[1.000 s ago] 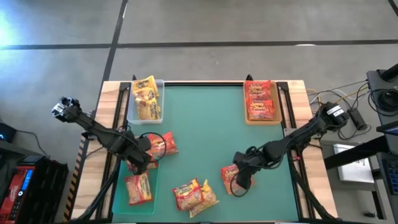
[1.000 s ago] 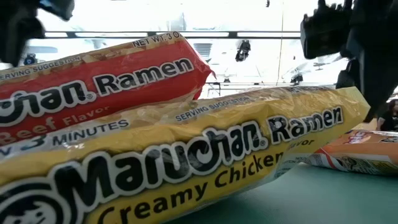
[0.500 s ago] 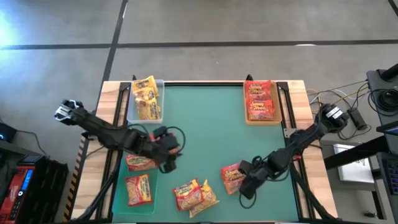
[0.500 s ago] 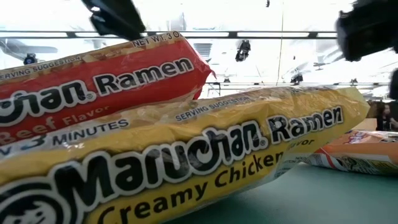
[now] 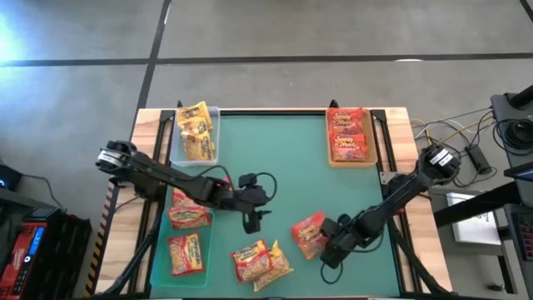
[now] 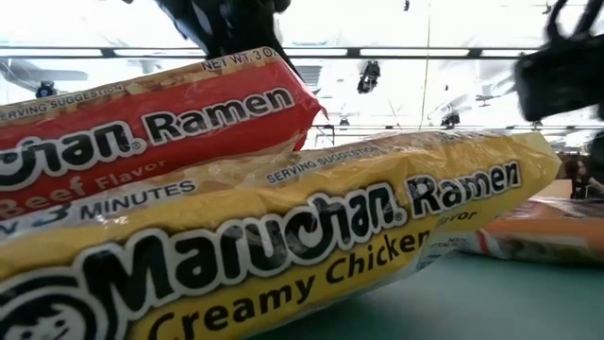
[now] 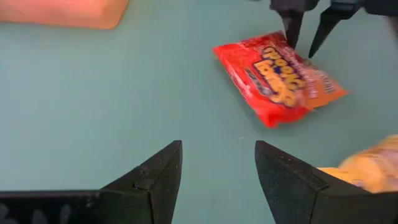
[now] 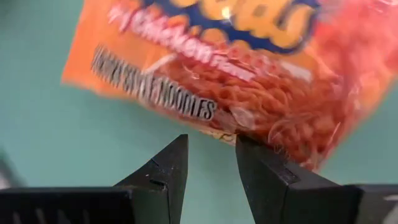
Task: Sort Maruchan noodles
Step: Put the orange noodle pack into the orange bin
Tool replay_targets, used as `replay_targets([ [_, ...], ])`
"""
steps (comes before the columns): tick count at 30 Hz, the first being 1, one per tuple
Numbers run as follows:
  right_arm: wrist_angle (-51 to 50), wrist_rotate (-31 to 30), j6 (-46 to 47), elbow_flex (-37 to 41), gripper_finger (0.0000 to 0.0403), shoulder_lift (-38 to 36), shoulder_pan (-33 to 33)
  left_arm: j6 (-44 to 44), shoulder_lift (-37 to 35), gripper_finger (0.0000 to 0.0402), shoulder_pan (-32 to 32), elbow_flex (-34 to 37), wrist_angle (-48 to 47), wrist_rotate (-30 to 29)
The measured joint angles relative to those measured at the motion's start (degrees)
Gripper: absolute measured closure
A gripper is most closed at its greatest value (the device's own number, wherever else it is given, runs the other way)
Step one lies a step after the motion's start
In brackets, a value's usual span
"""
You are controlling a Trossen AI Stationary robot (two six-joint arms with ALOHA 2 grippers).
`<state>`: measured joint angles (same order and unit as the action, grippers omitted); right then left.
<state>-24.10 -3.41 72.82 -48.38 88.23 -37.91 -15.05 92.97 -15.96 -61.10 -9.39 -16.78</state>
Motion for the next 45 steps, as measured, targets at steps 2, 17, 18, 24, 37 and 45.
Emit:
replay_targets([
  [2,-1.1,-3.5,-3.6,0.0,0.0275,0.0,1.6,0.0,1.5,0.0217,0.2,0.0,0.9,0.2],
  [17,2.3,-5.5,-25.5,0.1,0.0275,-1.3,18.7,-3.2,11.6,0.0217,0.1,0.0,8.9,3.9],
  [18,2.4,-3.6,-24.6,0.0,0.0275,-1.5,18.2,-3.3,12.1,0.0217,0.1,0.0,8.7,4.1],
  [24,5.7,-1.1,-21.2,-0.3,0.0275,-1.4,13.9,-2.6,16.0,0.0217,0.3,0.0,11.1,4.1],
  [37,4.7,-11.5,-23.1,-0.3,0.0275,-1.4,13.7,-3.5,21.2,0.0217,0.0,0.0,18.2,7.7],
  [45,3.4,-8.6,-22.6,-0.8,0.0271,-2.6,14.2,-6.0,24.1,0.0217,1.1,-0.3,18.7,7.1],
])
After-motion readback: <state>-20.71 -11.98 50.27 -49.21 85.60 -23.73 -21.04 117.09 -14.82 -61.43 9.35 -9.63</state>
